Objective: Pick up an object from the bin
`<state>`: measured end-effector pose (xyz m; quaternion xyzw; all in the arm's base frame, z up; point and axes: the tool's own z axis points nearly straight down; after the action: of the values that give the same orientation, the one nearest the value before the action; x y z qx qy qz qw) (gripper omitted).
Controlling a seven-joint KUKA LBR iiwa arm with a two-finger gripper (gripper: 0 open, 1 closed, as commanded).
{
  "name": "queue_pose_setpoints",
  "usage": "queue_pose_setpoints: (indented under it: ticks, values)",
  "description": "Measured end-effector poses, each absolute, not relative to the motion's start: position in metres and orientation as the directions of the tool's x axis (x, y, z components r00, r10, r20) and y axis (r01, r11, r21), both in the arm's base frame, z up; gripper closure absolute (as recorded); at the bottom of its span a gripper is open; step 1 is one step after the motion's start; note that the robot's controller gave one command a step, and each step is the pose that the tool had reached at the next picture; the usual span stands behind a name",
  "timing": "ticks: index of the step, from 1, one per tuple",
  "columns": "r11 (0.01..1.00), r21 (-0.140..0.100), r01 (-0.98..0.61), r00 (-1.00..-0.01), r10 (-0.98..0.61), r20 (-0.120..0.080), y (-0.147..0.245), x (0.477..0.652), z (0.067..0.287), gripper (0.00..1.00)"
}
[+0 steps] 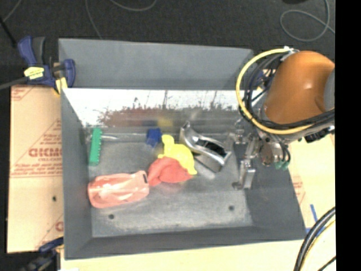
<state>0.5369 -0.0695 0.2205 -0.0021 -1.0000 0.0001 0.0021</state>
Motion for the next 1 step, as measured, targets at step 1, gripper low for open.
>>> queue_pose_setpoints:
  ticks: [1]
  values:
    - [1.0,-0.002,0.002,-1.0,0.002,-0.004,-0.0693,0.5384,0.2252,0.0]
